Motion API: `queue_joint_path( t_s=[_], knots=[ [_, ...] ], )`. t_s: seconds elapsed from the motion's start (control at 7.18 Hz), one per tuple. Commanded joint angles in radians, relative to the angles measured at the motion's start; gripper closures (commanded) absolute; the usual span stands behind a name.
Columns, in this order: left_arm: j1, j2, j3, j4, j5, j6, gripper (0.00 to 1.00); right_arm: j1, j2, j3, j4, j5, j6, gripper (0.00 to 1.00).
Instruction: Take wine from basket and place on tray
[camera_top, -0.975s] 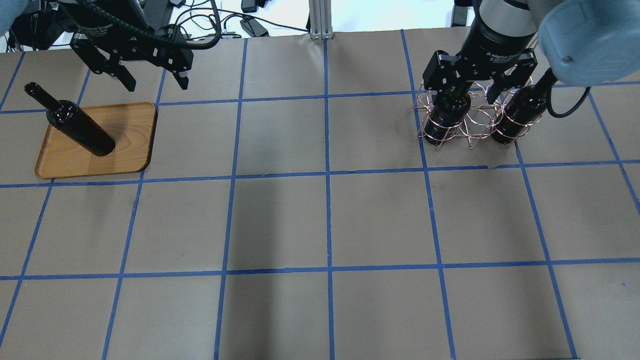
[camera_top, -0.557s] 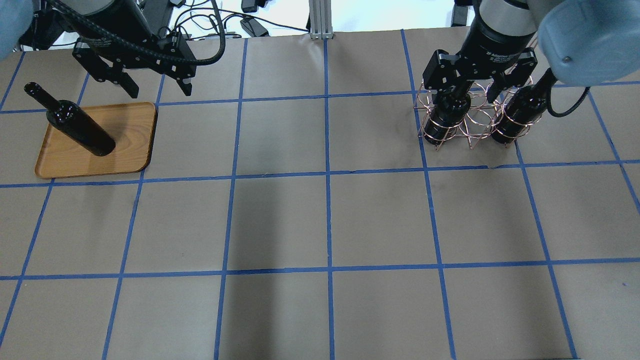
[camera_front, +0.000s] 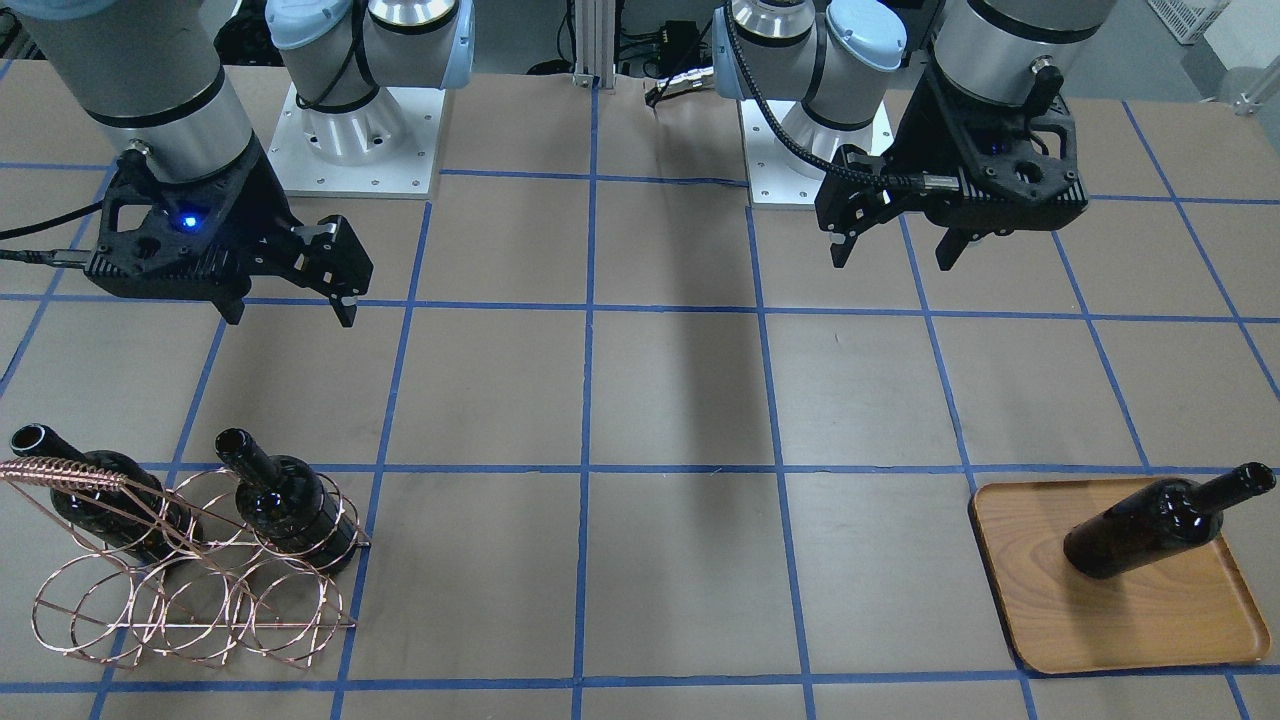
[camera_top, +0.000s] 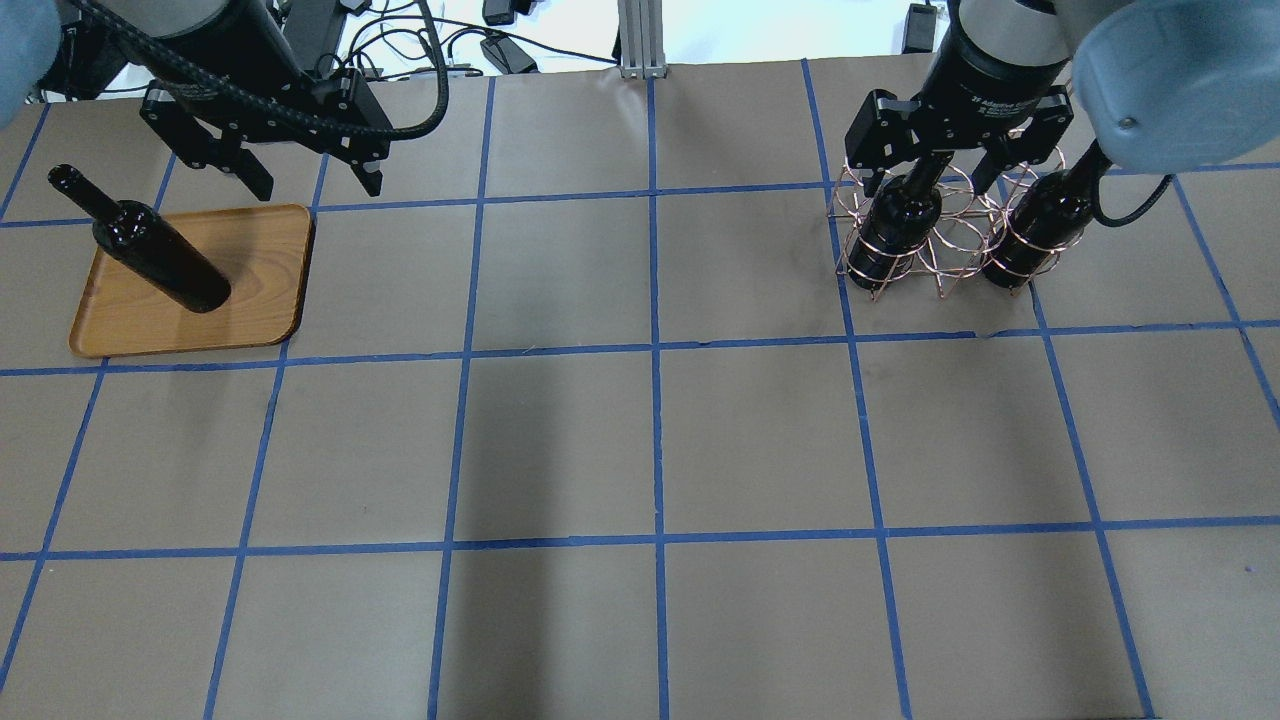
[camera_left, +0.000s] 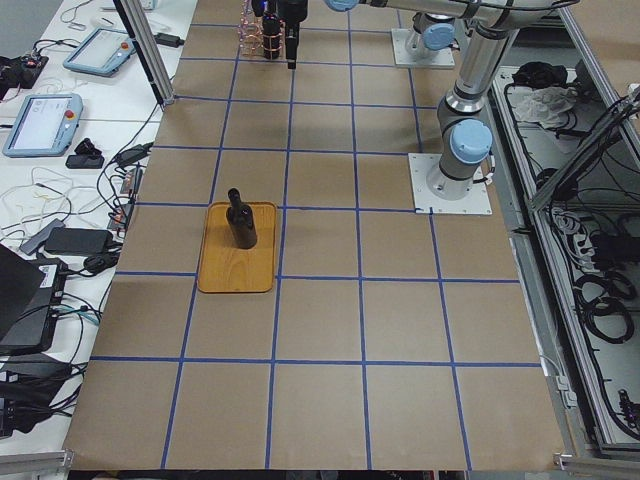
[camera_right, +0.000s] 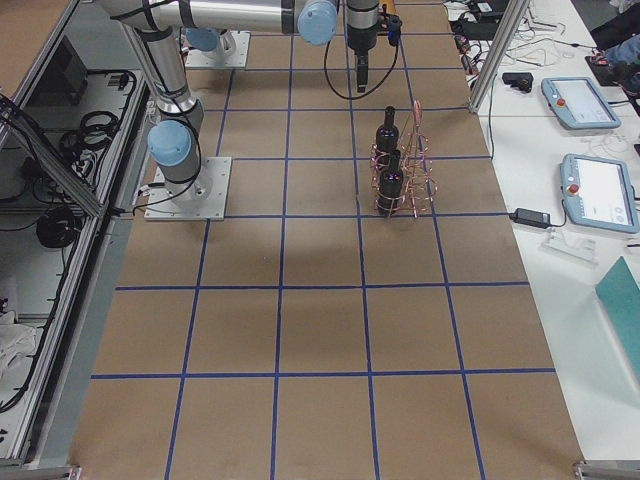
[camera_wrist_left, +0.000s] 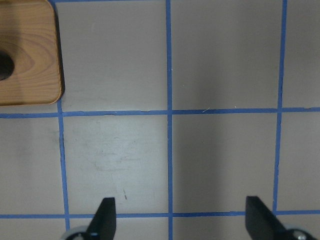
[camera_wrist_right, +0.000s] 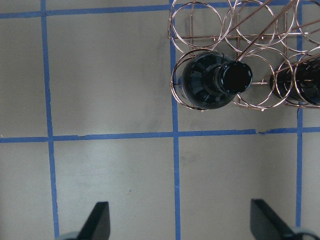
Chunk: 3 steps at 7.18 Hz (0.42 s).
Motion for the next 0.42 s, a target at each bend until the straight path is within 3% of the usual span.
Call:
queue_joint_path(
  t_s=[0.0, 0.28],
  knots=[
    [0.0, 0.005, -0.006, 0.002, -0.001, 0.0, 0.08, 0.0, 0.0, 0.0, -0.014, 0.001, 0.0, 0.0],
    [-0.001, 0.008, -0.013, 0.002, -0.001, 0.0, 0.08, -0.002, 0.002, 0.0, -0.024, 0.001, 0.0, 0.0]
  ],
)
